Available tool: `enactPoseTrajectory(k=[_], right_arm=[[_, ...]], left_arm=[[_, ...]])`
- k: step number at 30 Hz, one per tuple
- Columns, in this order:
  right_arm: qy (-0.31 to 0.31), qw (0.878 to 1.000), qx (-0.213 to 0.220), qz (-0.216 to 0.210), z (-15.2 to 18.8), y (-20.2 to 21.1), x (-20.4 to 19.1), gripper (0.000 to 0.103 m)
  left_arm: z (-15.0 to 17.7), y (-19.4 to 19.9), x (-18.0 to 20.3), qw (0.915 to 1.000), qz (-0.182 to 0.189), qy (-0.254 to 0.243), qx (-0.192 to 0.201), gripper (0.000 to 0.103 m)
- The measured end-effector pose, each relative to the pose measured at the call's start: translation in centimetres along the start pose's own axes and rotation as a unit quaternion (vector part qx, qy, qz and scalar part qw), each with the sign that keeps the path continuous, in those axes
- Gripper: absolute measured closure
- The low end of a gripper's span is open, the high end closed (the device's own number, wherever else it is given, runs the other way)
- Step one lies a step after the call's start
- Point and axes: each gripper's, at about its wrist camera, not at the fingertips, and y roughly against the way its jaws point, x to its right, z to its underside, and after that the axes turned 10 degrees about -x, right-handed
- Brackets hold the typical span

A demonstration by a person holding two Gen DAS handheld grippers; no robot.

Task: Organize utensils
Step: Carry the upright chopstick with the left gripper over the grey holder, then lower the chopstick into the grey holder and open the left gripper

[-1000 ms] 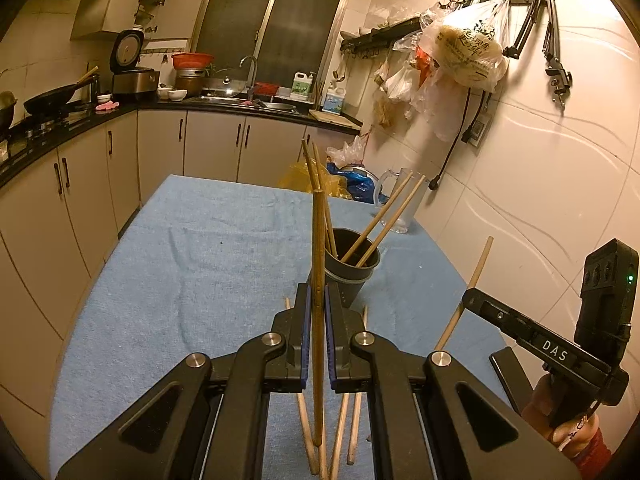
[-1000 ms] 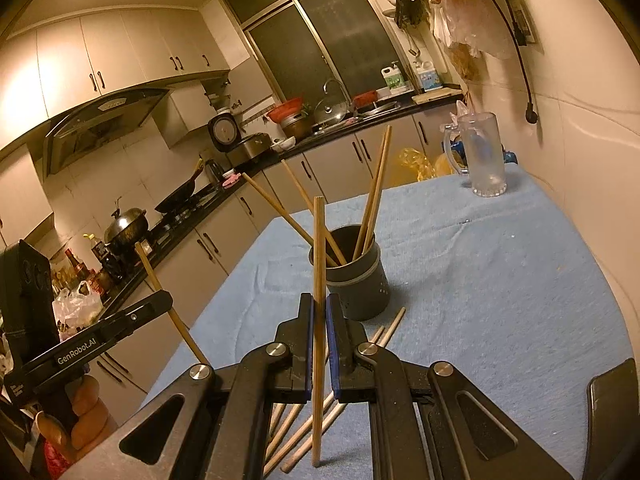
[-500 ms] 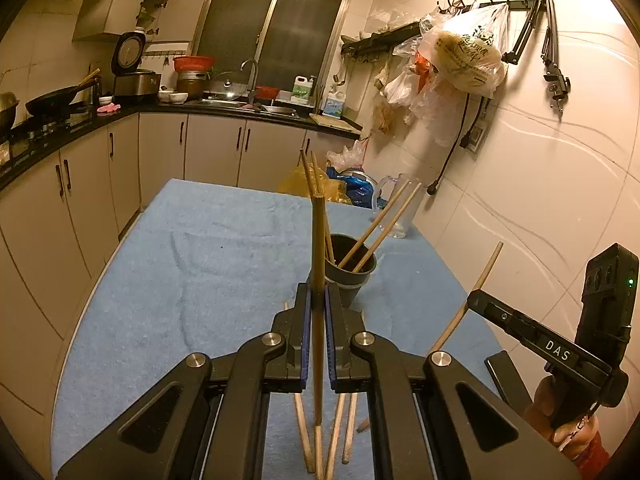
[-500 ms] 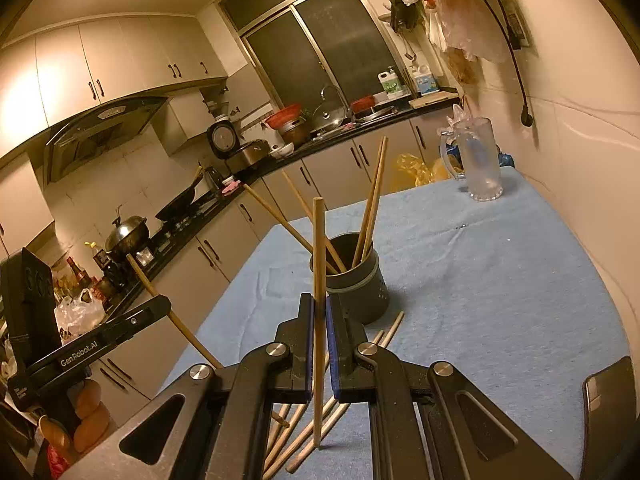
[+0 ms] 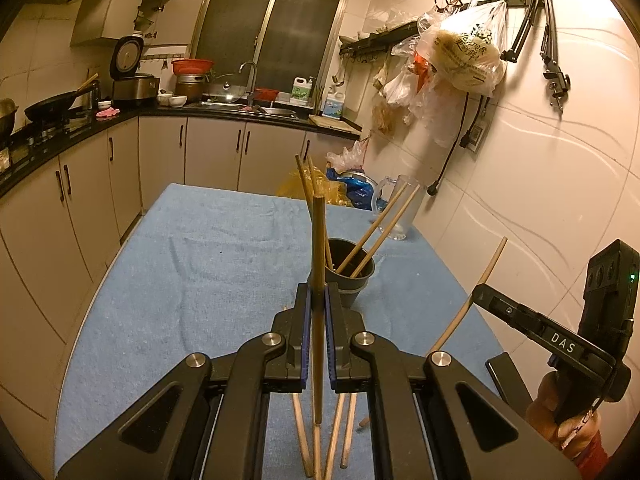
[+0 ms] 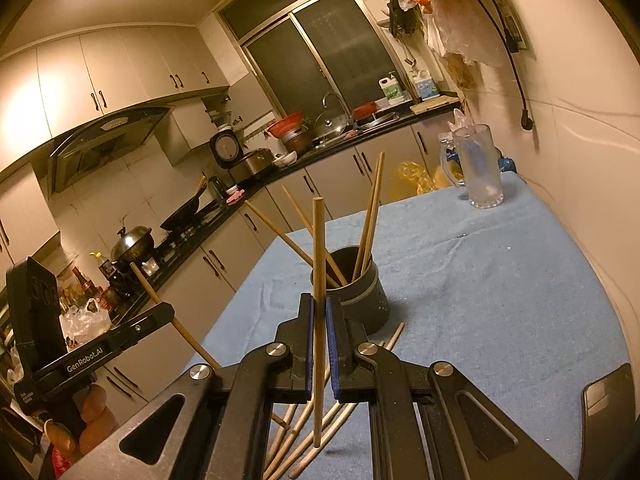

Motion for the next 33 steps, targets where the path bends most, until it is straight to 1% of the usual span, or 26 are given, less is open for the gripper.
enactPoseTrajectory(k=[16,33], right_arm=[[-0.005,1.000,0.003,0.001,-0.3,0.3,0.3,0.096],[0.002,0.999,0.037,0.008,-3.3,2.0,-0.1,0.096]], left_arm=[[-0.3,-0.4,0.0,1.0000,0.004,-0.002,-0.004,0.097],[-3.7,0.2,1.4,0.9997,0.016,-0.017,0.012,0.097]])
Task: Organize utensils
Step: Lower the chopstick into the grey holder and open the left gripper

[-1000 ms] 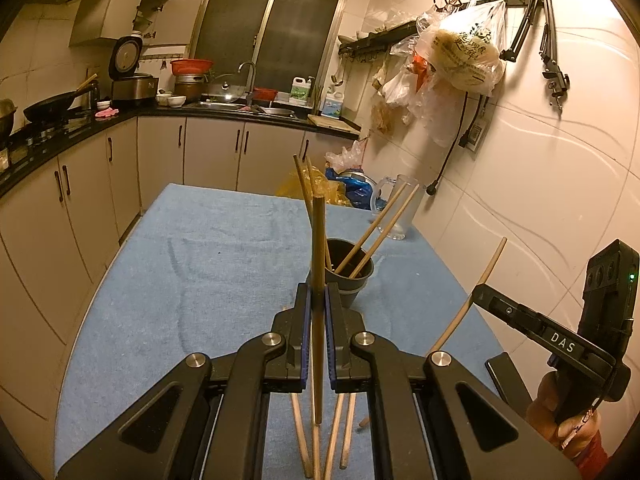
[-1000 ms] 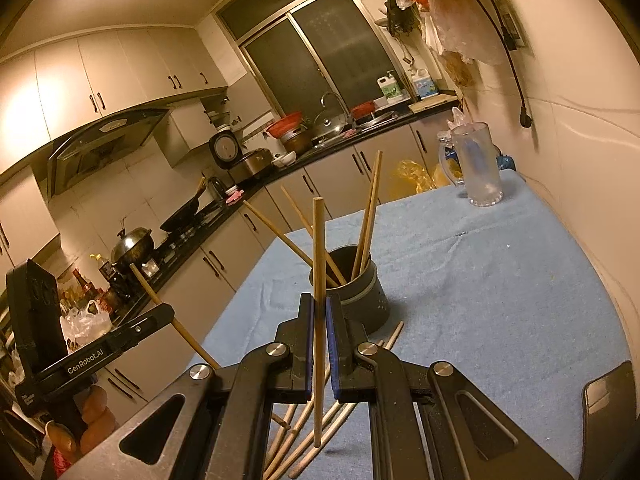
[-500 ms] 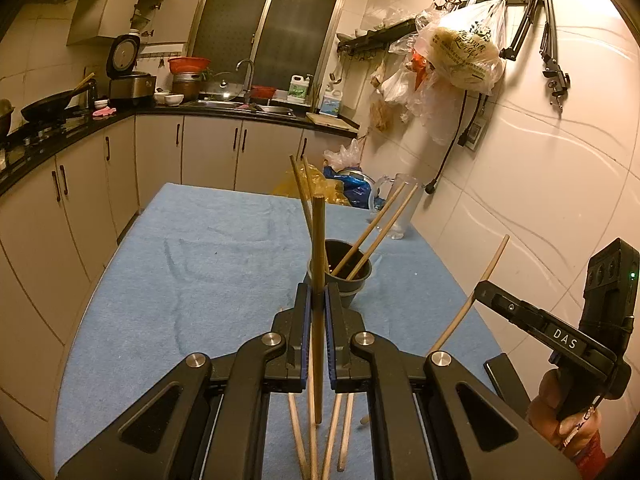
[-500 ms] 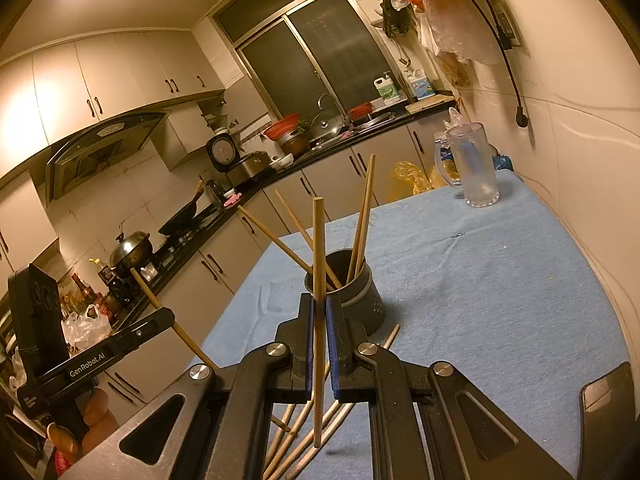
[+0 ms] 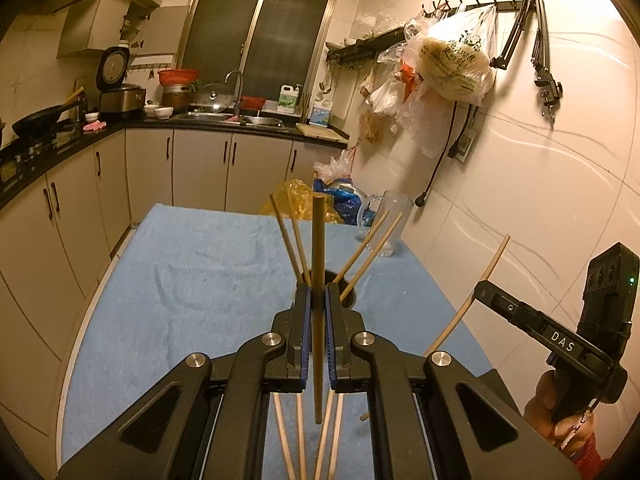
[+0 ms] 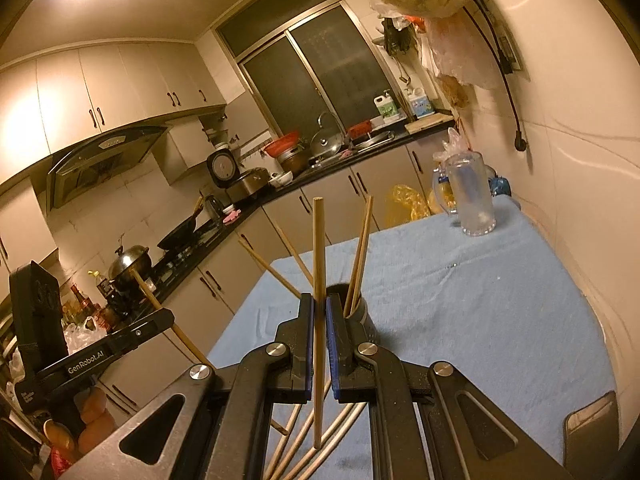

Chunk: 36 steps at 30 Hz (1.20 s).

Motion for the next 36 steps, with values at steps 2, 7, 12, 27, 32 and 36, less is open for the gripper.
enactPoseTrajectory(k=[2,7,12,27,32,36], right_arm=[[0.003,1.000,0.007,0.001,-0.6,0.2,-0.2,0.096],[0.002,1.000,0.019,0.002,-2.3,0.2,-0.5,0.096],[0.004,0.999,0.036,0.004,-4.4,0.1,-1.2,0.096],[0.009,0.996,0.082,0.025,-9.6,-2.0,-2.0,0.096],[0.015,0.996,0.081,0.042,-10.0,-3.9,-1.7,0.096],[0.017,0.996,0.070,0.052,-9.9,-5.8,-1.2,0.096]], left_arm=[[-0.8,0.2,0.4,1.0000,0.000,-0.005,0.007,0.097],[-2.8,0.8,1.2,0.9995,-0.003,-0.015,0.027,0.097],[-5.1,1.0,1.7,0.9989,-0.003,-0.018,0.042,0.097],[-10.7,-1.2,2.1,0.9961,-0.013,-0.013,0.087,0.097],[-10.9,-4.0,1.6,0.9969,-0.010,-0.005,0.077,0.097],[-10.4,-6.4,0.9,0.9979,-0.013,0.003,0.063,0.097]])
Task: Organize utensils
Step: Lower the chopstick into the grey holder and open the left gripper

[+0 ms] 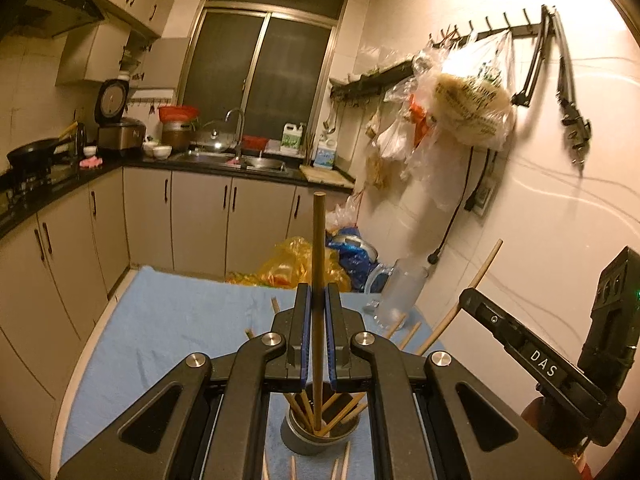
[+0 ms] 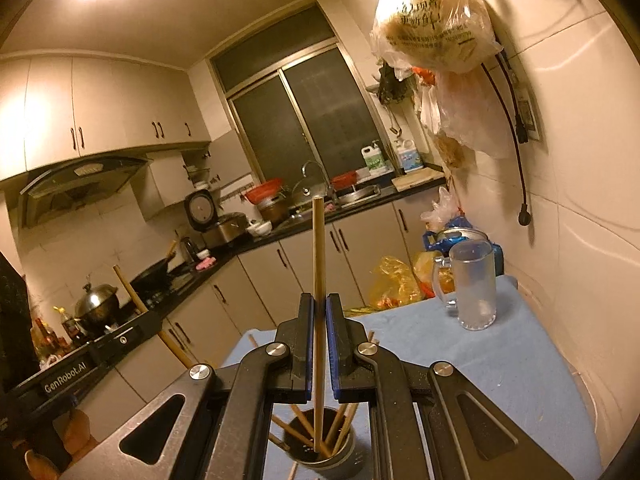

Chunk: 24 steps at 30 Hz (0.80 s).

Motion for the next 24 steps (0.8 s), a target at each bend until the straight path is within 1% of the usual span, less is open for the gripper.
enactPoseTrajectory(k=[6,12,20,24], right_arm=[[0.000,1.000,-0.027,0.004,1.2,-2.6,0.4,0.096],[0.003,0.999,-0.049,0.002,2.3,-4.0,0.5,0.096],[-0.002,0.997,-0.077,-0.006,3.5,-4.5,0.7,0.094],[-0.004,0.997,-0.078,-0.009,3.3,-3.9,0.8,0.093]], left_arm=[[0.9,-2.7,-0.9,0.9998,-0.003,0.007,-0.018,0.097],[1.7,-3.7,-1.4,0.9994,-0.005,0.010,-0.033,0.097],[2.5,-4.2,-1.6,0.9986,-0.010,0.010,-0.050,0.097],[2.6,-3.9,-1.8,0.9986,-0.010,0.011,-0.050,0.093]])
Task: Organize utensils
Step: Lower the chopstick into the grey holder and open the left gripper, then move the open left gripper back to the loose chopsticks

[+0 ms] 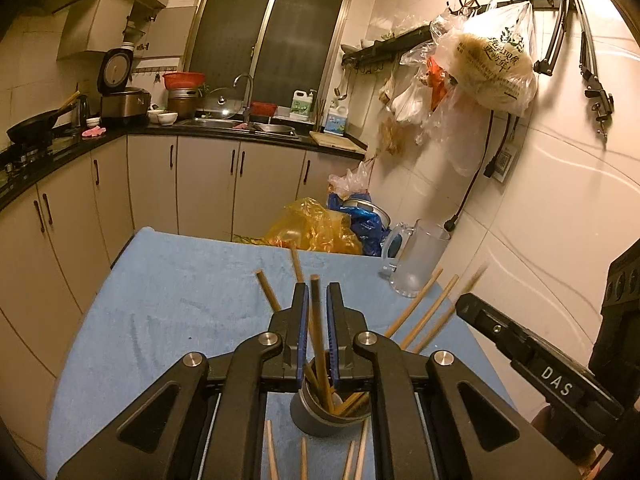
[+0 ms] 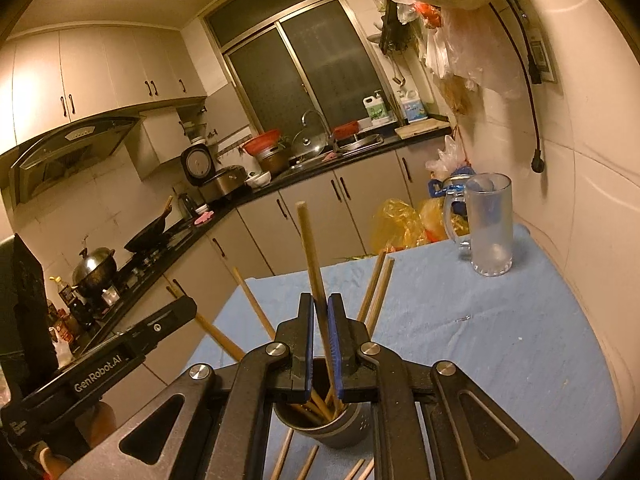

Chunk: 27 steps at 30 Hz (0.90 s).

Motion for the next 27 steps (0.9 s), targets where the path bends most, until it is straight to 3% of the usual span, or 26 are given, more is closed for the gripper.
enactPoseTrajectory(k=[4,8,11,14,20,27], right_arm=[[0.001,1.000,0.008,-0.001,0.0,1.2,-0.3,0.093],[-0.002,1.000,0.016,-0.003,0.2,2.7,-0.4,0.091],[-0.004,1.000,0.018,0.000,1.0,3.8,-0.2,0.075],[-0.009,1.000,0.008,0.013,2.7,4.5,0.5,0.067],[-0.052,0.997,-0.058,0.024,7.6,2.9,3.5,0.066],[-0.075,0.989,-0.121,0.037,14.2,0.8,5.7,0.066]], left_arm=[[0.3,1.2,0.0,0.9999,-0.002,0.000,0.012,0.078],[0.8,3.1,-0.3,0.9997,-0.002,0.004,0.022,0.077],[1.8,4.7,-0.9,0.9994,-0.005,0.010,0.032,0.068],[3.4,5.8,-1.8,0.9992,-0.013,0.018,0.034,0.064],[9.4,4.9,-4.3,0.9986,-0.027,0.040,-0.020,0.063],[16.7,2.2,-7.2,0.9912,-0.028,0.067,-0.111,0.063]])
